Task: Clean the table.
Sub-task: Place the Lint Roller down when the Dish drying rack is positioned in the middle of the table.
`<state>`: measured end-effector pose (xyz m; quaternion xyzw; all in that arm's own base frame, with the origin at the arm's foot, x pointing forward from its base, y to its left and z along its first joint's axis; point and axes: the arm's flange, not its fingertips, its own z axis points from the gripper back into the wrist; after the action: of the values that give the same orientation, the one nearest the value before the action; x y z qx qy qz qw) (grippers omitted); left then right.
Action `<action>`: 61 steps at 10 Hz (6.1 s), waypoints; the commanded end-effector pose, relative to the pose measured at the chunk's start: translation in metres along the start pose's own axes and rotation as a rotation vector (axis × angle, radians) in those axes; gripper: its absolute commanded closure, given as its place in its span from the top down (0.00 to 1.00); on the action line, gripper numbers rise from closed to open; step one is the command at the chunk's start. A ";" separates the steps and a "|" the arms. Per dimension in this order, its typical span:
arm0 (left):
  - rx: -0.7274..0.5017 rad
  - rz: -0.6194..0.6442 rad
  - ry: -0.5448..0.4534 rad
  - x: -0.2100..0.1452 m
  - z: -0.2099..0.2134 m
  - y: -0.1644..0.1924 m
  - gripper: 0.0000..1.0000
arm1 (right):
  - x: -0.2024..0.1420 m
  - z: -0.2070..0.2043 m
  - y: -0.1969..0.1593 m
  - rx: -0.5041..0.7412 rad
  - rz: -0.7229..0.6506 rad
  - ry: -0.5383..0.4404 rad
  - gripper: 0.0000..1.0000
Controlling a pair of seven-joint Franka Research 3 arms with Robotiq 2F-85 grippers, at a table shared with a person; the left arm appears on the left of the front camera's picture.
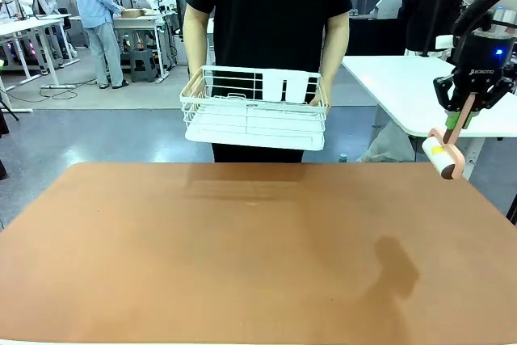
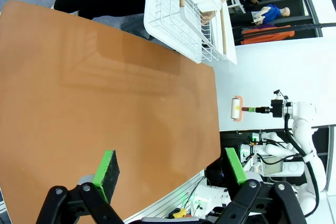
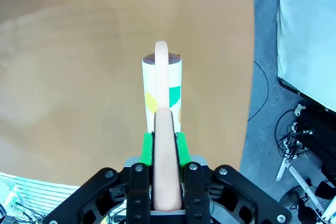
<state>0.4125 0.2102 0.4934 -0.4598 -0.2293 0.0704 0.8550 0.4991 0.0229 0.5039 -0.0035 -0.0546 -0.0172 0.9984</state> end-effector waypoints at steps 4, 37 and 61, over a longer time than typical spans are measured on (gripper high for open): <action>-0.017 0.000 -0.006 0.000 0.002 -0.002 1.00 | -0.001 0.001 0.001 0.019 0.005 -0.015 0.21; -0.017 0.000 -0.006 0.000 0.002 -0.002 1.00 | 0.057 -0.046 0.020 0.396 -1.506 -0.212 0.21; -0.017 0.000 -0.006 0.000 0.002 -0.002 1.00 | -0.012 -0.076 -0.003 0.103 -1.418 -0.076 1.00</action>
<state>0.4125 0.2101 0.4934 -0.4597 -0.2291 0.0705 0.8551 0.4866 0.0188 0.4028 0.1129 -0.0882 -0.6620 0.7357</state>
